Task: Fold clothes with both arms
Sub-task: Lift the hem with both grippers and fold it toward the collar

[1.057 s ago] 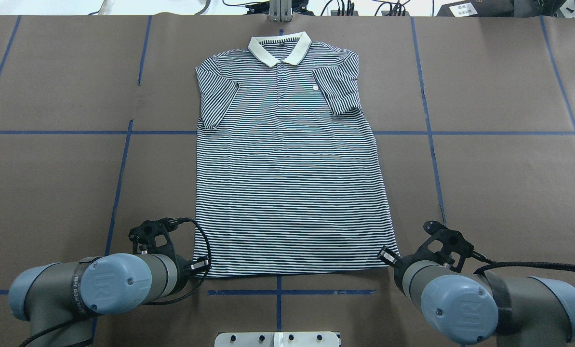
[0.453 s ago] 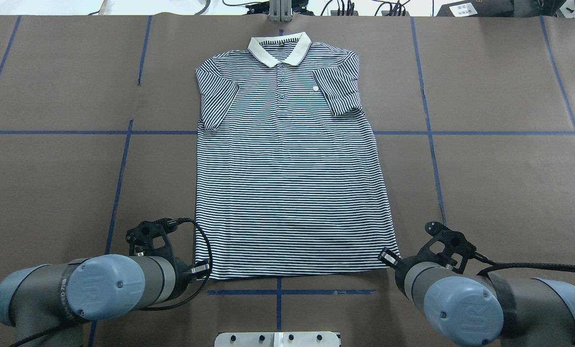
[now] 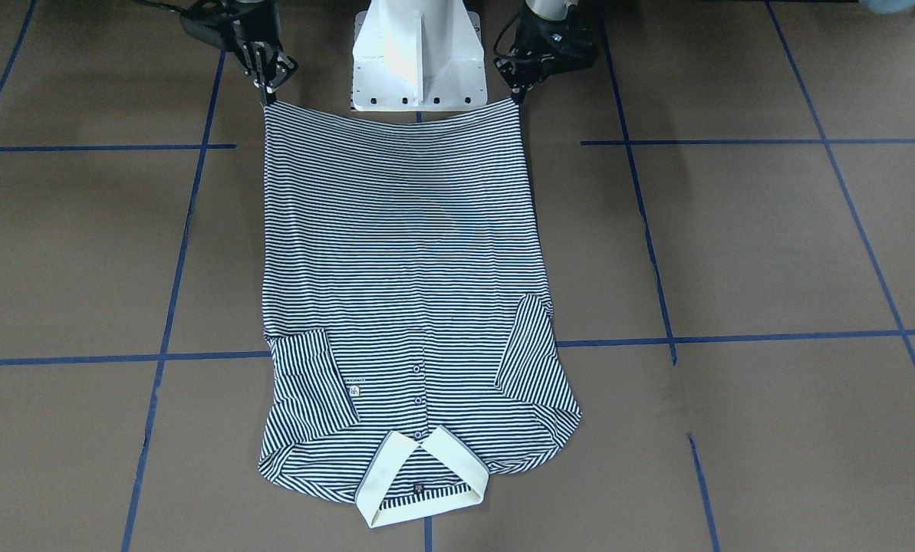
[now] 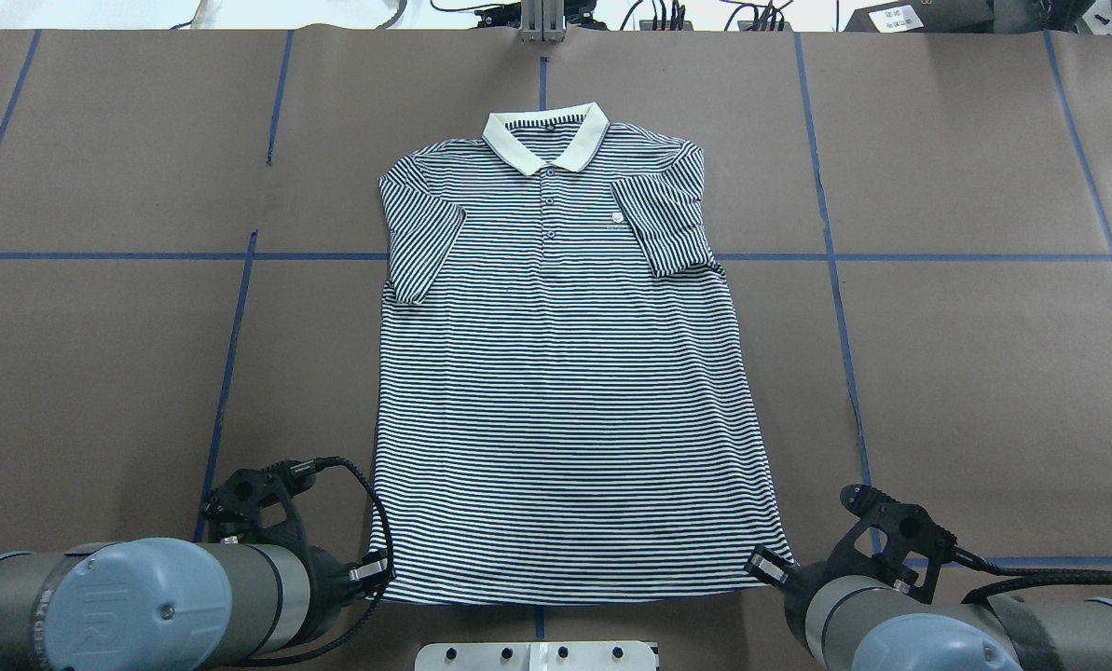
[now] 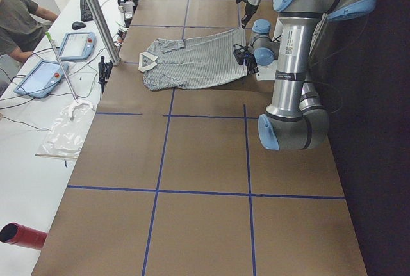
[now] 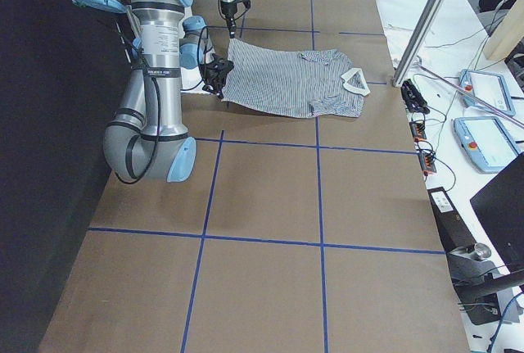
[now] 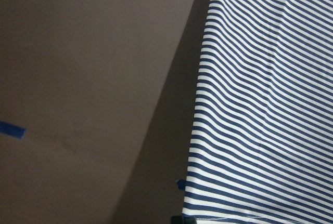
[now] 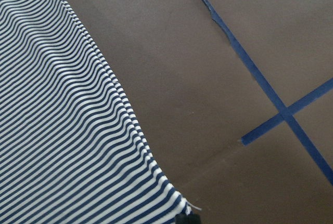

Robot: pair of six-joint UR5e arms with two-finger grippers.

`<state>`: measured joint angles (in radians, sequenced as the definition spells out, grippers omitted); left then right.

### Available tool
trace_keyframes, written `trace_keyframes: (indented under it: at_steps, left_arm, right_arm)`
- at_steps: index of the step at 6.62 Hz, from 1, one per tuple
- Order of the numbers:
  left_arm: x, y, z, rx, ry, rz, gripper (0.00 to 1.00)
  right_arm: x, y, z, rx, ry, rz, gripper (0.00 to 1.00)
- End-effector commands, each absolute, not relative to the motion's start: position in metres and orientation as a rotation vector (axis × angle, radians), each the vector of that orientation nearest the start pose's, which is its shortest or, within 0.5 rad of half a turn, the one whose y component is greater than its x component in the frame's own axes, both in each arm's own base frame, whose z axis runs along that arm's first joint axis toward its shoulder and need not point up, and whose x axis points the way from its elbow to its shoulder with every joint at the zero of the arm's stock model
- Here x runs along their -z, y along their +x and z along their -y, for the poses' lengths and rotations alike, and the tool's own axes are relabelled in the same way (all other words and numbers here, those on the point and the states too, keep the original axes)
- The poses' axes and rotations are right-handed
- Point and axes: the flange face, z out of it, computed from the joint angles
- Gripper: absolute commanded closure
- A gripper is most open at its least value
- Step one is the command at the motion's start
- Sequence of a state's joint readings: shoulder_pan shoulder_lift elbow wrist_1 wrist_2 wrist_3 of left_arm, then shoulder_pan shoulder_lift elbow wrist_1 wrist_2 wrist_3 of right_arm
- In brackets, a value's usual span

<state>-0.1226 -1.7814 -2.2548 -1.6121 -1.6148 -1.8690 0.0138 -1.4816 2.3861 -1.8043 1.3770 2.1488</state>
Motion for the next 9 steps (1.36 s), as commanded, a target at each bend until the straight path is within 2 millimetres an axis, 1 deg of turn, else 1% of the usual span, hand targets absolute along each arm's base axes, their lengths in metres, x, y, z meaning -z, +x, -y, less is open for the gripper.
trace_keyframes:
  at_steps: [1, 2, 3, 4, 5, 6, 7, 8, 9]
  left_arm:
    - [-0.231, 0.447, 0.188, 0.377, -0.12, -0.966, 1.0]
    - [-0.22, 0.453, 0.251, 0.479, -0.046, -0.976, 1.0]
    - [-0.208, 0.467, 0.323, 0.49, 0.054, -0.956, 1.0]
    - [-0.213, 0.472, 0.381, 0.444, 0.155, -0.914, 1.0]
    - [-0.224, 0.453, 0.431, 0.475, 0.221, -0.906, 1.0]
    - [-0.242, 0.444, 0.475, 0.447, 0.303, -0.927, 1.0]
    - [-0.266, 0.439, 0.515, 0.472, 0.371, -0.983, 1.0]
    - [-0.283, 0.445, 0.549, 0.492, 0.386, -0.954, 1.0]
    - [-0.296, 0.465, 0.571, 0.509, 0.386, -0.899, 1.0]
  right_arm:
    - [-0.275, -0.405, 0.188, -0.693, 0.018, 0.729, 1.0]
    - [-0.274, -0.414, 0.239, -0.705, 0.096, 0.716, 1.0]
    - [-0.254, -0.425, 0.311, -0.659, 0.205, 0.708, 1.0]
    - [-0.263, -0.434, 0.379, -0.642, 0.221, 0.634, 1.0]
    - [-0.273, -0.439, 0.436, -0.65, 0.24, 0.632, 1.0]
    - [-0.297, -0.45, 0.49, -0.689, 0.255, 0.662, 1.0]
    - [-0.309, -0.451, 0.542, -0.709, 0.252, 0.658, 1.0]
    - [-0.301, -0.464, 0.579, -0.723, 0.245, 0.631, 1.0]
    - [-0.299, -0.483, 0.615, -0.737, 0.239, 0.595, 1.0]
